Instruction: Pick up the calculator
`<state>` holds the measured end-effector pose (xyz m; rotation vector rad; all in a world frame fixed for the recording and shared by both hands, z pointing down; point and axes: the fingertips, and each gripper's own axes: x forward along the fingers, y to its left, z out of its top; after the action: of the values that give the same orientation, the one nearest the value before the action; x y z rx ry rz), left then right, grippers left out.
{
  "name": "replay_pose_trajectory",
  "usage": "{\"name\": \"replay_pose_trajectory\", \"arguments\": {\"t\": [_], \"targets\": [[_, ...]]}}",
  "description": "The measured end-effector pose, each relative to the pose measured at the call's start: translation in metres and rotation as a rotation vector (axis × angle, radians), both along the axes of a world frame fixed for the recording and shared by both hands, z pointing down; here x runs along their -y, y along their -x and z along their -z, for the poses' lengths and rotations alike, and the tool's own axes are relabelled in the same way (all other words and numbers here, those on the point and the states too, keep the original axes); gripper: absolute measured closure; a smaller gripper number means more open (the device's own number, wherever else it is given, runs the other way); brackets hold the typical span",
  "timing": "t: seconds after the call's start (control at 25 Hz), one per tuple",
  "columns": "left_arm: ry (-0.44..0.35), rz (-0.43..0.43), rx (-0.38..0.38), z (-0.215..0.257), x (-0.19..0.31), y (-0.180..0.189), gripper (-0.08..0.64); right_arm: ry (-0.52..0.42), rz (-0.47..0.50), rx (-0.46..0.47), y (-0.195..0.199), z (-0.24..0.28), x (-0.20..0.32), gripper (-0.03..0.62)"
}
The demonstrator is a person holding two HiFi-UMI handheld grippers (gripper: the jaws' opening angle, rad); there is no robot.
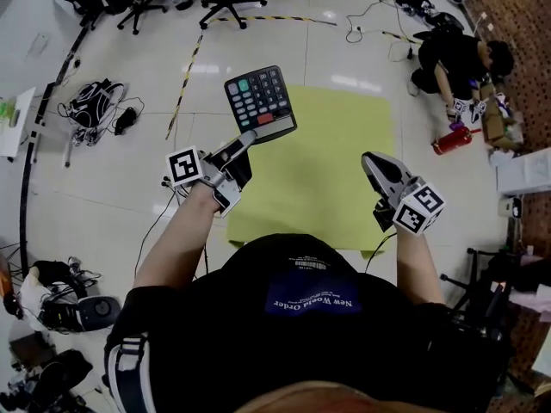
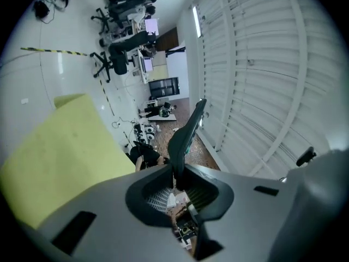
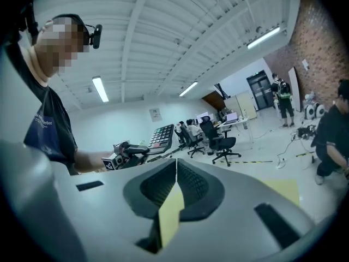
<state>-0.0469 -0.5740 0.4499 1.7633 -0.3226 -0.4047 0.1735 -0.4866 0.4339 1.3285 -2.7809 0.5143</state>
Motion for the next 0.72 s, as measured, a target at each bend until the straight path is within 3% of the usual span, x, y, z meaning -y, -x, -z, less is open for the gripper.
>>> {"name": "replay_pose_trajectory", "arguments": {"t": [0.44,0.72], "targets": [[-0.080,0.142,-0.036,0.037,-0.039,0.080,0.499,-0.072,0.067,-0.040,0.048,0.038,0.001,0.604],[-0.110,0.158,-0.044,0.044,-0.052,0.086,0.497,-0.107,0.074,-0.022,0.046,0.053,-0.002,0.606]]}}
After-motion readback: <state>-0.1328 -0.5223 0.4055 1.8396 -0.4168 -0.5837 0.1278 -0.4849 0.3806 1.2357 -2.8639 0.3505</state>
